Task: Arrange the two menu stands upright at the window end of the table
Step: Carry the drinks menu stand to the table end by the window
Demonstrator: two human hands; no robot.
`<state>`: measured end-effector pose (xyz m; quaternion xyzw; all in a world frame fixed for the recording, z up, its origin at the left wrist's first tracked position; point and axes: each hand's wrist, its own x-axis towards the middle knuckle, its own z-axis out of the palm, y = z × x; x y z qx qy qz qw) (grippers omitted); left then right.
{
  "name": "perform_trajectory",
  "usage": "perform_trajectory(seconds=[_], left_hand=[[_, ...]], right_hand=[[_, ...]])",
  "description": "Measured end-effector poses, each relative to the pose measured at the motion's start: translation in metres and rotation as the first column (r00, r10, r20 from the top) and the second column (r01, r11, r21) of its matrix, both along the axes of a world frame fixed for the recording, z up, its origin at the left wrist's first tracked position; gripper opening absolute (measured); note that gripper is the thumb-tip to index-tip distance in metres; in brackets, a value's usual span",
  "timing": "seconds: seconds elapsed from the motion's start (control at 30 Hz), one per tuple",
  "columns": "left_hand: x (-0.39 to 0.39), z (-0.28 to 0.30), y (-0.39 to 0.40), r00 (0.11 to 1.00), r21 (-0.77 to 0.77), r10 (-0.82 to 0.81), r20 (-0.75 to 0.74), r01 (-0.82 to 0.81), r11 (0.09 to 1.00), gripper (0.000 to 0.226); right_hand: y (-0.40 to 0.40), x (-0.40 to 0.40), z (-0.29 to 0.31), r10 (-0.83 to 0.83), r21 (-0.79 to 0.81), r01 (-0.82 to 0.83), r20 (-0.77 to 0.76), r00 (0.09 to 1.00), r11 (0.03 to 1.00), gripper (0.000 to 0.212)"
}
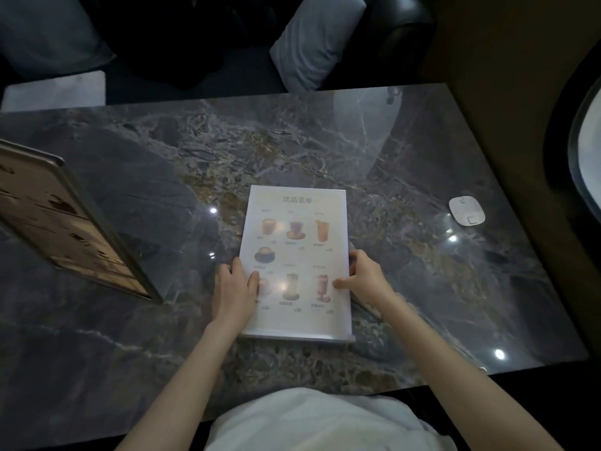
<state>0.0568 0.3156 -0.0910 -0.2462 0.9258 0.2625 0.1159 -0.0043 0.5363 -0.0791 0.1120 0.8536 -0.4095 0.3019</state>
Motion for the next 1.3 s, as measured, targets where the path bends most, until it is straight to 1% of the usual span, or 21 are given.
perform_trajectory(seconds=[0.07, 0.17, 0.23, 0.3, 0.4, 0.47, 0.53, 0.63, 0.73, 0.83, 0.93, 1.03, 1.17, 1.3], left_hand=[[-0.005, 0.002, 0.0, 0.999, 0.075, 0.043, 0.026, -0.045, 0.996, 0.036], [-0.016, 0.006, -0.004, 0.991, 0.116, 0.09, 0.096, -0.101, 0.988, 0.041], [-0.021, 0.008, -0.008, 0.986, 0.141, 0.108, 0.125, -0.126, 0.982, 0.044], [-0.023, 0.012, -0.009, 0.984, 0.157, 0.131, 0.123, -0.15, 0.976, 0.046], [-0.026, 0.02, -0.01, 0.982, 0.188, 0.174, 0.078, -0.186, 0.964, 0.05], [-0.03, 0.029, -0.011, 0.976, 0.207, 0.214, 0.028, -0.215, 0.954, 0.051], [-0.035, 0.038, -0.012, 0.968, 0.234, 0.248, -0.028, -0.235, 0.944, 0.051], [-0.041, 0.052, -0.014, 0.948, 0.314, 0.301, -0.104, -0.256, 0.914, 0.049], [-0.047, 0.067, -0.012, 0.923, 0.342, 0.319, -0.217, -0.234, 0.91, 0.046], [-0.05, 0.074, -0.012, 0.896, 0.317, 0.297, -0.332, -0.19, 0.929, 0.041], [-0.051, 0.073, -0.015, 0.875, 0.321, 0.289, -0.388, -0.165, 0.932, 0.038], [-0.05, 0.066, -0.02, 0.862, 0.303, 0.278, -0.424, -0.155, 0.94, 0.037], [-0.047, 0.059, -0.025, 0.853, 0.301, 0.254, -0.456, -0.121, 0.946, 0.036], [-0.048, 0.054, -0.025, 0.856, 0.263, 0.227, -0.465, -0.112, 0.958, 0.037]], right_hand=[[0.0, -0.003, 0.0, -0.009, -0.033, 0.009, 0.008, 1.0, 0.999, 0.048], [0.002, -0.008, 0.001, 0.019, -0.028, -0.018, 0.016, 1.0, 0.999, 0.04], [0.004, -0.012, 0.002, 0.037, -0.001, -0.037, 0.006, 0.999, 0.999, 0.041], [0.005, -0.015, 0.005, 0.042, 0.004, -0.042, -0.005, 0.999, 0.999, 0.044], [0.004, -0.022, 0.017, 0.064, -0.017, -0.065, -0.046, 0.997, 0.998, 0.044], [0.002, -0.029, 0.027, 0.079, -0.029, -0.082, -0.104, 0.991, 0.996, 0.041], [-0.001, -0.036, 0.038, 0.079, -0.03, -0.085, -0.171, 0.982, 0.996, 0.035], [-0.005, -0.043, 0.053, 0.072, -0.045, -0.087, -0.276, 0.958, 0.995, 0.022], [-0.009, -0.046, 0.064, 0.05, -0.065, -0.082, -0.396, 0.917, 0.995, 0.019], [-0.011, -0.043, 0.068, 0.032, -0.077, -0.084, -0.518, 0.855, 0.993, 0.018], [-0.012, -0.034, 0.066, 0.051, -0.088, -0.127, -0.589, 0.806, 0.988, 0.018], [-0.014, -0.025, 0.06, 0.079, -0.087, -0.172, -0.631, 0.772, 0.981, 0.02], [-0.018, -0.017, 0.056, 0.058, -0.127, -0.181, -0.642, 0.765, 0.975, 0.023], [-0.018, -0.019, 0.054, 0.069, -0.104, -0.179, -0.653, 0.754, 0.978, 0.021]])
